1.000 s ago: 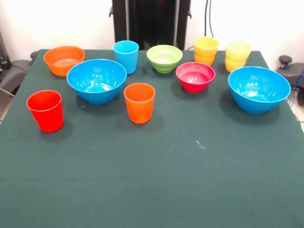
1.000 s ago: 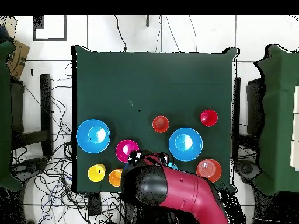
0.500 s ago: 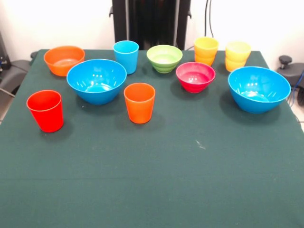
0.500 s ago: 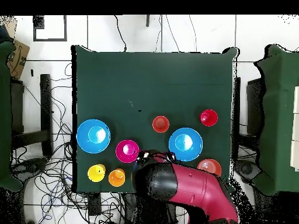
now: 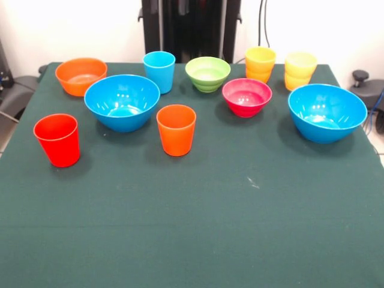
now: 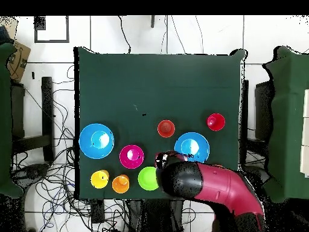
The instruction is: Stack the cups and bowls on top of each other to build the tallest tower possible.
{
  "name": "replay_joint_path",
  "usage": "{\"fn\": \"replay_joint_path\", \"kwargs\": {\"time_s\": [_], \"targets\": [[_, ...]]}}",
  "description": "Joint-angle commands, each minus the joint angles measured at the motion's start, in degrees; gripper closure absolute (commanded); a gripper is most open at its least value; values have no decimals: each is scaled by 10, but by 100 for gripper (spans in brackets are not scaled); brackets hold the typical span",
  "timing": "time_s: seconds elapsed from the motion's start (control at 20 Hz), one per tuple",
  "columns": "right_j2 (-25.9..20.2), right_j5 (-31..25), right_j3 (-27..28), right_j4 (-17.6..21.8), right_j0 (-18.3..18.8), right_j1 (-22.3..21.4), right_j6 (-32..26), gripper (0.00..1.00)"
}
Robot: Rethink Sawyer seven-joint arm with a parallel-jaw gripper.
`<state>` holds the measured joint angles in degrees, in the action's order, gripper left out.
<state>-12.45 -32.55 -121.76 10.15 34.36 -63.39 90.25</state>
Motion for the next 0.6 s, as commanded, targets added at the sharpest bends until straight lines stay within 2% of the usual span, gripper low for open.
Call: {"fn": "replay_joint_path", "kwargs": {"time_s": [0.05,0.25,0.6], "targets": [[-87,-27,43,66,44,74,-139,0],[-119,-47,60,81,80,91,-153,0],[-158,-68,100,132,130,137,-173,0]]}}
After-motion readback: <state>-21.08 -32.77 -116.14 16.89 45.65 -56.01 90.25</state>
